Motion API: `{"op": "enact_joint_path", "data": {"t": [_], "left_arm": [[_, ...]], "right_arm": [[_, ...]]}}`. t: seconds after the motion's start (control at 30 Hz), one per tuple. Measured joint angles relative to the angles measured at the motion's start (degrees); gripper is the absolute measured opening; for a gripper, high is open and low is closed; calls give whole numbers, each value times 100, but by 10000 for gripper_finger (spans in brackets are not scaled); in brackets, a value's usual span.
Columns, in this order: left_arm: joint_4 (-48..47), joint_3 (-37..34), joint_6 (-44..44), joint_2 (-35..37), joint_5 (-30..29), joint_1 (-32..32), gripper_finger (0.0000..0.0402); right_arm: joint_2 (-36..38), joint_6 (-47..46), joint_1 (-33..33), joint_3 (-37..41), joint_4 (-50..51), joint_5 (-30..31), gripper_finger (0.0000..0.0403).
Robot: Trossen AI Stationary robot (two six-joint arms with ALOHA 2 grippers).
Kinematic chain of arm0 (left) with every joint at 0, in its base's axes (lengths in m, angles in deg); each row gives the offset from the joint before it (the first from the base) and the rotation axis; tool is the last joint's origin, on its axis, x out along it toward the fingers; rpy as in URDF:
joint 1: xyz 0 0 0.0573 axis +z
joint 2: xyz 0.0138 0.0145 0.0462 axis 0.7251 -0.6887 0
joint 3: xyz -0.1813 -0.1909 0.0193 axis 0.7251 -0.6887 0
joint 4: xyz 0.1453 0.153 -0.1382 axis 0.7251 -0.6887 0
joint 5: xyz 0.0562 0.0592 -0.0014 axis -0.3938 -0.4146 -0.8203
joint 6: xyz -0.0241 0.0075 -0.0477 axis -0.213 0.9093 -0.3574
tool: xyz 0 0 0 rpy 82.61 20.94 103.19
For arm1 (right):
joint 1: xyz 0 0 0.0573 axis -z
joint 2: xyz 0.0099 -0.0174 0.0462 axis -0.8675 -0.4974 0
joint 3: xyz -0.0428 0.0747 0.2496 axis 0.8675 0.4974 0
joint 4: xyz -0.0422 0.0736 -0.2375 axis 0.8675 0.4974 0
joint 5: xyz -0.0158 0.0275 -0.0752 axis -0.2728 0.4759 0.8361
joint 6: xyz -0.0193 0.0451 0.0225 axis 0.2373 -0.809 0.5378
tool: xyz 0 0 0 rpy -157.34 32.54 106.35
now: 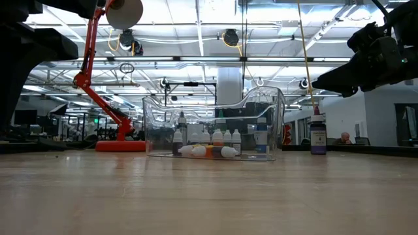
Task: Pick & Place food coloring
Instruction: Put the small orange food coloring bottle in the transparent bin
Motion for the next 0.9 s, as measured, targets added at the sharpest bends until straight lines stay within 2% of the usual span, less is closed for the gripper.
{"op": "enact_joint_path", "data": {"t": [0.9], "left_arm": [[-4,-2,-48,0,67,0,154]], "right_arm": [[0,0,0,0,0,0,144]]}}
